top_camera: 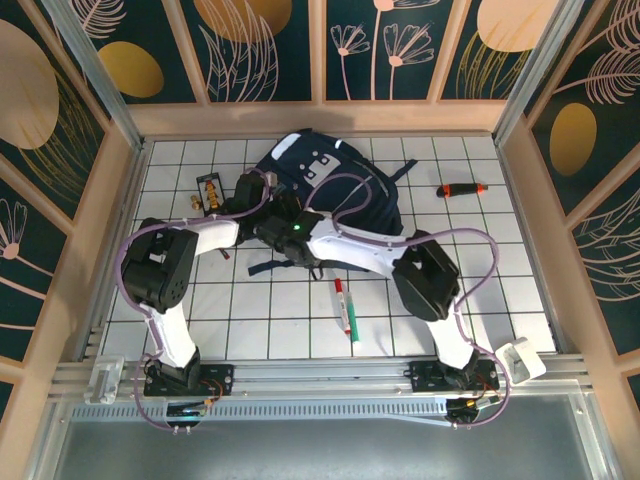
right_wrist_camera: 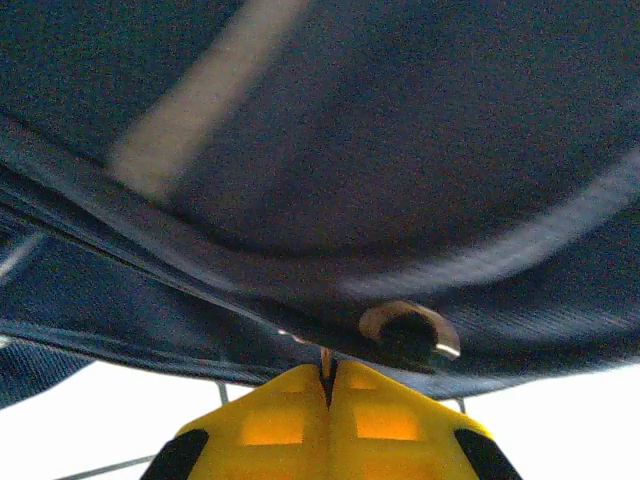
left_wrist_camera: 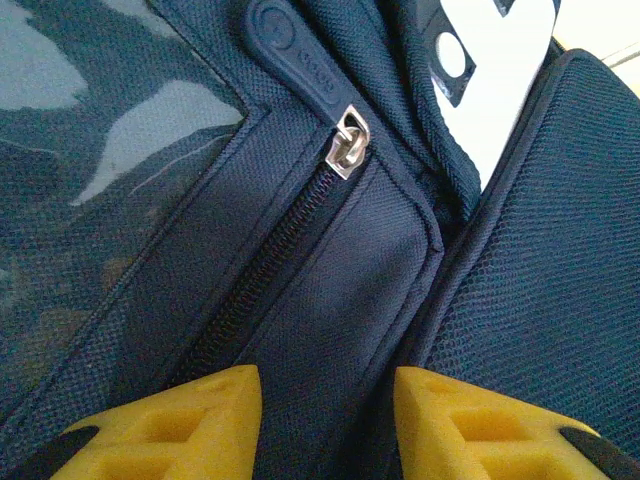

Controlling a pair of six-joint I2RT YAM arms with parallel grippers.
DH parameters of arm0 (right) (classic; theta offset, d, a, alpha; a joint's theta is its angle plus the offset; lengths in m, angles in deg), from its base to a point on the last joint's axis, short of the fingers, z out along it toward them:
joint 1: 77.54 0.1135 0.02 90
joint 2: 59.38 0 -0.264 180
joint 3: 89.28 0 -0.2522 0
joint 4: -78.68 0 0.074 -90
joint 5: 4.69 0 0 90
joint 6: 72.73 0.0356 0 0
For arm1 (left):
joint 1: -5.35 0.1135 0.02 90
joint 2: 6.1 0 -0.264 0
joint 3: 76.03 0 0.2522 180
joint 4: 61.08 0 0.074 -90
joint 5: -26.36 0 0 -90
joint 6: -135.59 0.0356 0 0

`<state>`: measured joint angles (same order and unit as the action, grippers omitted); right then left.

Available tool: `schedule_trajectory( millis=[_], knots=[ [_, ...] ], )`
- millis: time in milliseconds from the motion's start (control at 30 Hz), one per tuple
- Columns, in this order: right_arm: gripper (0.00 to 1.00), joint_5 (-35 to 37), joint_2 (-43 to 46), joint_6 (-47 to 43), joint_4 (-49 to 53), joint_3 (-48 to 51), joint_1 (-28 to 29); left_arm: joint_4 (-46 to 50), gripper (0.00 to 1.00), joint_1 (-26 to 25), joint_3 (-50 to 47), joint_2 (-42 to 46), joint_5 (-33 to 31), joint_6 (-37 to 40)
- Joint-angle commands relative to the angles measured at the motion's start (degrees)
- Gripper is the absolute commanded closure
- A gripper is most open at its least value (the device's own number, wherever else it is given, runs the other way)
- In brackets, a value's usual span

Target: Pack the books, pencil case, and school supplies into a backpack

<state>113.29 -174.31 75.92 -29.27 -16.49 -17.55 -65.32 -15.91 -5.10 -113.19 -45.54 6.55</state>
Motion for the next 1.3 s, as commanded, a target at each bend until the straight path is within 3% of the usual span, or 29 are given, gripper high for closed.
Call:
schedule_trajectory(
  millis=[0,167,467,633,767,933,1100,1267],
  knots=[
    [1.0,2.0,9.7,-0.1,1.7,6.0,0.0,3.0,0.61,2.9,-3.2,-2.9,-8.3,2.4],
    [1.0,0.6,17.2,-2.1,0.1,15.7,-4.3,3.7,0.61,3.6,-3.3,-3.0,-10.2,4.7],
    [1.0,-5.6,26.0,-16.4,-11.1,25.6,-18.5,3.3,0.6,4.2,-2.0,-2.9,-8.8,11.6],
    [1.0,-18.3,26.8,-26.5,-20.3,24.2,-20.9,2.8,0.52,3.3,0.5,1.9,1.1,15.5],
    [1.0,-22.5,27.3,-29.4,-21.6,22.1,-21.8,3.0,0.46,-2.1,2.1,11.6,5.5,24.5],
    [1.0,-37.5,30.3,-37.4,-24.9,22.2,-26.1,-3.2,0.47,-4.6,-1.1,18.4,17.2,31.5],
    [1.0,-48.7,34.8,-43.6,-29.0,24.0,-31.4,0.2,0.39,-10.6,-7.5,22.1,18.3,48.7],
    [1.0,-54.3,34.5,-48.8,-27.4,23.1,-33.1,-3.5,0.35,-13.9,-8.5,22.0,14.3,53.5]
  ],
)
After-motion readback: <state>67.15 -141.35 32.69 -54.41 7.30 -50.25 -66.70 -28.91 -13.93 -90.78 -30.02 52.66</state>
